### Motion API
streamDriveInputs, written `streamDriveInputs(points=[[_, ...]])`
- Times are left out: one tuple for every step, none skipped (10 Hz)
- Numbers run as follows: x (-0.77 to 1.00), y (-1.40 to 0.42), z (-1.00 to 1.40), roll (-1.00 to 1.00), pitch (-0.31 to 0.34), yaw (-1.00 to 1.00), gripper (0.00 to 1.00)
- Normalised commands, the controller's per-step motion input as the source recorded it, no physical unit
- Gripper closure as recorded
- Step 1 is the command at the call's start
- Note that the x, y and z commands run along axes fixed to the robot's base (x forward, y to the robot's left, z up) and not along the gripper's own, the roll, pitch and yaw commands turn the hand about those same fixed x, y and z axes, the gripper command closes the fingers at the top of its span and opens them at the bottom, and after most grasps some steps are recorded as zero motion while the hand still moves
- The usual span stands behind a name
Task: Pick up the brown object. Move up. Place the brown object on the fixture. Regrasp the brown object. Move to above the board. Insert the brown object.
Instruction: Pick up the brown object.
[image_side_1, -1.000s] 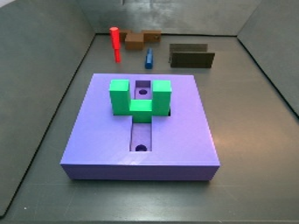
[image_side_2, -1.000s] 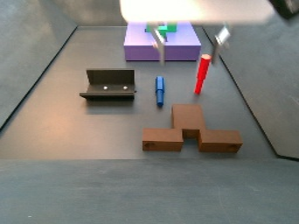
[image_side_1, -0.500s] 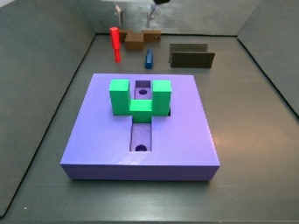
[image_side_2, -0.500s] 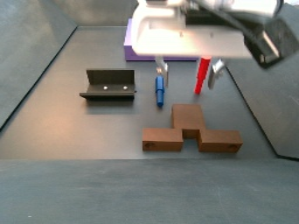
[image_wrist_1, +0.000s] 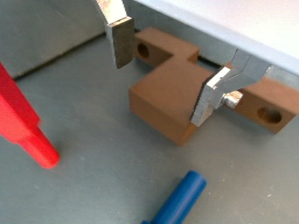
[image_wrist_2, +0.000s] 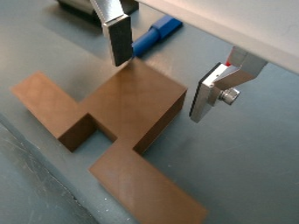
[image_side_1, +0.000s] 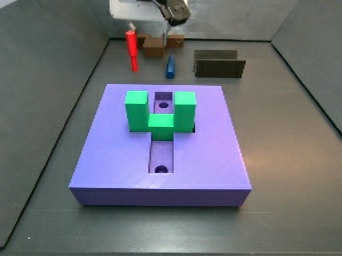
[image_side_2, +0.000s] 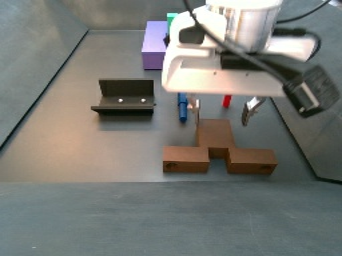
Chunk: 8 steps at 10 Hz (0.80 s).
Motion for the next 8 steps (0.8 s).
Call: streamDriveInputs(points=[[0.20, 0.05, -0.31, -0.20, 0.000, 0.00, 0.00], [0.23, 0.02, -0.24, -0.19, 0.000, -0.02, 0.00], [0.16, 0.01, -0.25, -0.20, 0.000, 0.00, 0.00], [0.00, 0.00, -0.15, -0.14, 0.000, 0.00, 0.00], [-0.07, 0.00, -0.06, -0.08, -0.003, 0.00, 0.00], [0.00, 0.00, -0.06, -0.09, 0.000, 0.02, 0.00], [0.00, 0.01, -0.11, -0.13, 0.000, 0.00, 0.00], [0.00, 0.00, -0.08, -0.12, 0.000, 0.00, 0.00]])
